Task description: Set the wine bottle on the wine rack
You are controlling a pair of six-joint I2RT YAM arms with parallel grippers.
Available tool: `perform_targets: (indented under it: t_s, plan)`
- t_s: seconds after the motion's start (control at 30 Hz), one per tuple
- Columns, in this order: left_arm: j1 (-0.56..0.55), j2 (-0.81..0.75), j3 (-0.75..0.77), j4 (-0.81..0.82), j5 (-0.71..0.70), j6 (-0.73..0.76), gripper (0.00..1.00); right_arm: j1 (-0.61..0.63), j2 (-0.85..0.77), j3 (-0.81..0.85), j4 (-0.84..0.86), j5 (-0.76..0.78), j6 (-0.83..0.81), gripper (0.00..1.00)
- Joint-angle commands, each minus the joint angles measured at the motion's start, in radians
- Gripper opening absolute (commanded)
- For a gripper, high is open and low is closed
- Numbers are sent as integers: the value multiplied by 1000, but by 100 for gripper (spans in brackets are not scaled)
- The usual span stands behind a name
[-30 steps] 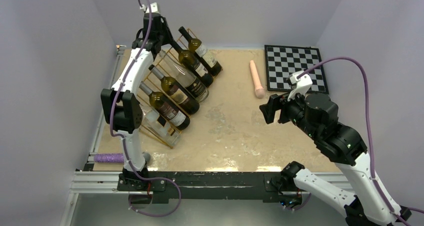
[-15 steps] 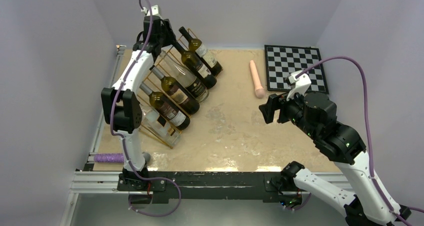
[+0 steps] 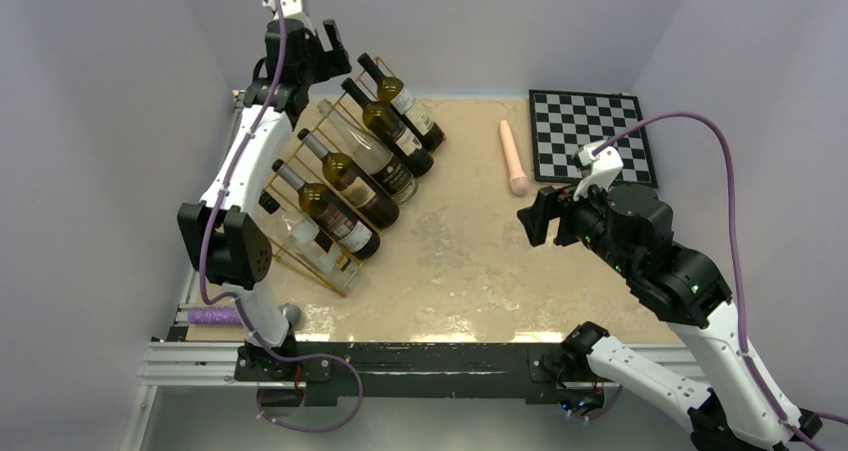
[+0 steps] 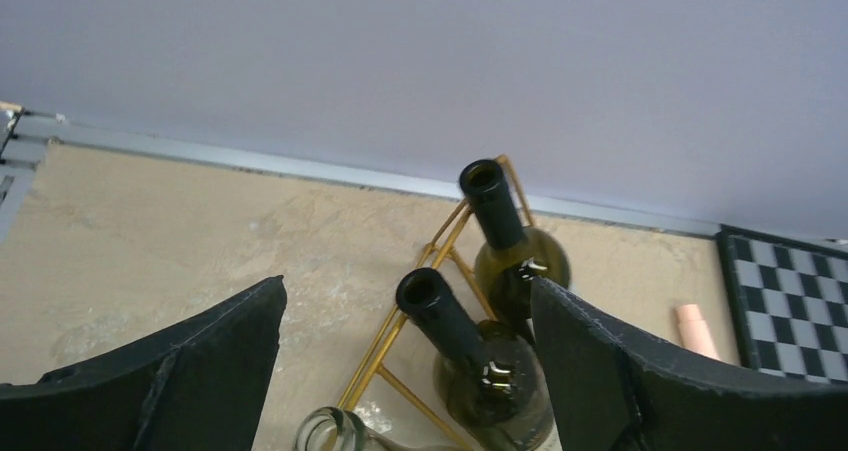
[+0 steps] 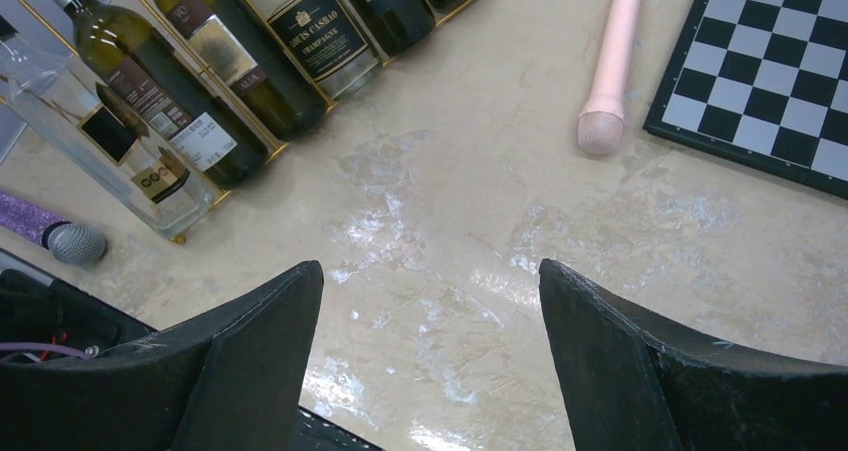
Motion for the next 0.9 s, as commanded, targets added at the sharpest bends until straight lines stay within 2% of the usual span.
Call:
perform_targets:
  t_s: [0.0, 0.07, 0.27, 0.37, 0.53, 0.7, 0.87]
  plan:
    - [1, -91, -12, 109, 96, 31, 93, 0, -7, 26, 11, -4, 25, 83]
    - [1, -60, 8, 144, 129, 19, 89, 0, -16, 23, 10, -8, 36, 83]
    - [1, 107, 157, 179, 170, -81, 56, 0, -41, 19, -5, -13, 55, 83]
    - [1, 162, 194, 216, 183, -130, 44, 0, -52, 19, -19, -1, 55, 83]
    - [1, 208, 195, 278, 170, -168, 38, 0, -65, 12, -34, 21, 52, 83]
    - [0, 256, 167, 364, 227, -152, 37, 0, -60, 10, -44, 29, 54, 83]
    - [0, 304, 166, 362, 248, -133, 37, -1, -75, 4, -67, 37, 57, 82]
